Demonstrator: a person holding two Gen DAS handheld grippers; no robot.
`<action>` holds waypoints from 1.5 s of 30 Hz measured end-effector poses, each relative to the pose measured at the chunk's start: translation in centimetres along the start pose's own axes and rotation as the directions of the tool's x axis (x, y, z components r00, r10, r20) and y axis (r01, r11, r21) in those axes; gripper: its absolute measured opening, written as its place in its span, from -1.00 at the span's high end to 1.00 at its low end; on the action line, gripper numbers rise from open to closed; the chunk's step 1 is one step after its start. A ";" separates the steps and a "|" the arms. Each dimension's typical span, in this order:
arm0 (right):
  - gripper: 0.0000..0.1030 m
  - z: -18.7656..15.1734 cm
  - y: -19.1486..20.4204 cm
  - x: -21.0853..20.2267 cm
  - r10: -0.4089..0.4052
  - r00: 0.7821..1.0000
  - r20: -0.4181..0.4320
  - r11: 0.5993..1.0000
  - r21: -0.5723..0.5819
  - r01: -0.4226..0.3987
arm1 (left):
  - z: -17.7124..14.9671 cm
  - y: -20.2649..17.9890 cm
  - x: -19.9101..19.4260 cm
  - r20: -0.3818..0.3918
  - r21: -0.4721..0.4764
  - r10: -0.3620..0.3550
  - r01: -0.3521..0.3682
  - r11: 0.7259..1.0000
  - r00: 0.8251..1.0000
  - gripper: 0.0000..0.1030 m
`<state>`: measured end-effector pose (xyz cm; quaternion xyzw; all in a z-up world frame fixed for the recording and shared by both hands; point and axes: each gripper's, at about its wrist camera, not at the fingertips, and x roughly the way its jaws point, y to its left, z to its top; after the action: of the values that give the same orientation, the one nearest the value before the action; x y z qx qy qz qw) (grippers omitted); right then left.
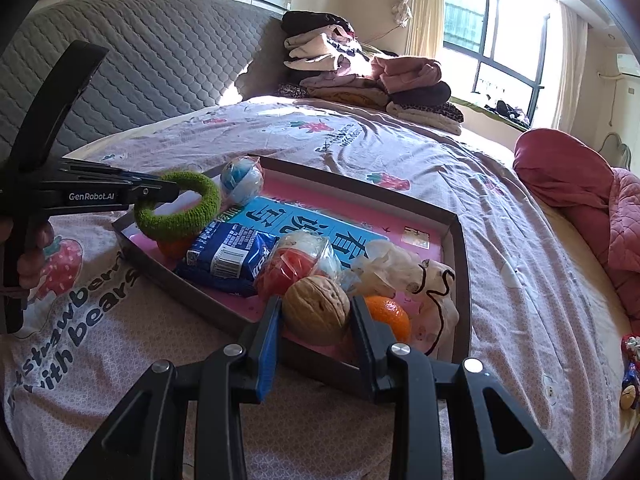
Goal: Organize objects
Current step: 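Lower the green ring and walnut into the tray and open both tools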
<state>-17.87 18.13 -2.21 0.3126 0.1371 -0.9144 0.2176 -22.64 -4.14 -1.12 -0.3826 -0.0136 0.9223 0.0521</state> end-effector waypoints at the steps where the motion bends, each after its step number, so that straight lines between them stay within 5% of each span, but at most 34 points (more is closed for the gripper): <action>1: 0.33 0.0 0.0 0.0 0.000 1.000 0.001 1.000 0.000 0.000 | 0.0 0.0 0.0 0.001 -0.001 0.000 0.000 1.000 1.000 0.73; 45: 0.33 0.0 -0.5 0.0 0.005 1.000 0.010 0.999 0.041 -0.005 | -0.2 1.3 1.2 -0.051 -0.049 0.002 -0.004 0.999 0.999 0.52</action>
<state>-18.11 18.56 -2.13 0.3128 0.1164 -0.9181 0.2141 -23.43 -5.33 -2.14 -0.4070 -0.0346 0.9118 0.0415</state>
